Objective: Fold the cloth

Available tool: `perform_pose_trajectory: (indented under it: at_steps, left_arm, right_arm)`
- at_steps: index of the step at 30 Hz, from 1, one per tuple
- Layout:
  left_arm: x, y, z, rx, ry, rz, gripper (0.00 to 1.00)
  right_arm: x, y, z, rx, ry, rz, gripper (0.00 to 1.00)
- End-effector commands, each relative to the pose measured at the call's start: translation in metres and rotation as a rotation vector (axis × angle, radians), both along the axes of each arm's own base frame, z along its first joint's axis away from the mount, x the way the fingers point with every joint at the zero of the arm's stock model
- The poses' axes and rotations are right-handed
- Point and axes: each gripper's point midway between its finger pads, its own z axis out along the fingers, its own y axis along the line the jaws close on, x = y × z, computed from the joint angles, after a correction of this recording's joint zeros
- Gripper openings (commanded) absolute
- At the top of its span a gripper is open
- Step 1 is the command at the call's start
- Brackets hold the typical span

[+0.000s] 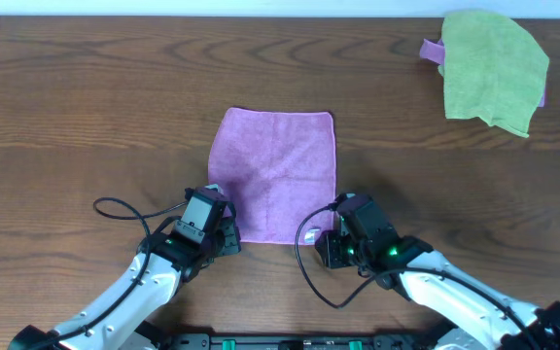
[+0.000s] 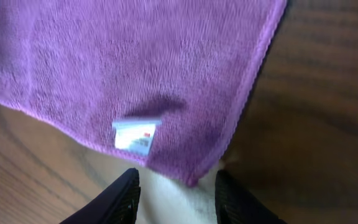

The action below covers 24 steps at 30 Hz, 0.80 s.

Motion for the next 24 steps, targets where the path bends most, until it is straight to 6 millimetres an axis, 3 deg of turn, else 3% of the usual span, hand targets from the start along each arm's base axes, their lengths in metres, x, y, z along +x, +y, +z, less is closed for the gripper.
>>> perform_pose_trajectory:
  at_steps: [1, 12, 14, 19, 21, 24]
  left_arm:
    - [0.004, -0.004, 0.005, -0.011, -0.011, -0.024, 0.06]
    - [0.004, -0.004, 0.005, -0.011, -0.011, -0.023, 0.06]
    - [0.004, -0.004, 0.005, -0.011, -0.011, -0.023, 0.06]
    - [0.004, -0.004, 0.005, -0.011, -0.011, -0.024, 0.06]
    - [0.004, -0.004, 0.005, -0.011, -0.011, -0.023, 0.06]
    - [0.005, -0.004, 0.006, -0.011, -0.012, -0.024, 0.06]
  right_arm:
    - [-0.001, -0.011, -0.013, -0.038, 0.033, -0.037, 0.41]
    - [0.003, -0.014, -0.024, -0.043, 0.058, -0.073, 0.41]
    - [0.002, -0.013, -0.029, -0.040, 0.078, -0.080, 0.35]
    - [-0.001, -0.012, -0.035, -0.038, 0.105, -0.085, 0.06]
    - [-0.001, -0.012, -0.035, -0.038, 0.105, -0.085, 0.01]
    - [-0.001, -0.011, -0.035, -0.027, 0.112, -0.103, 0.01]
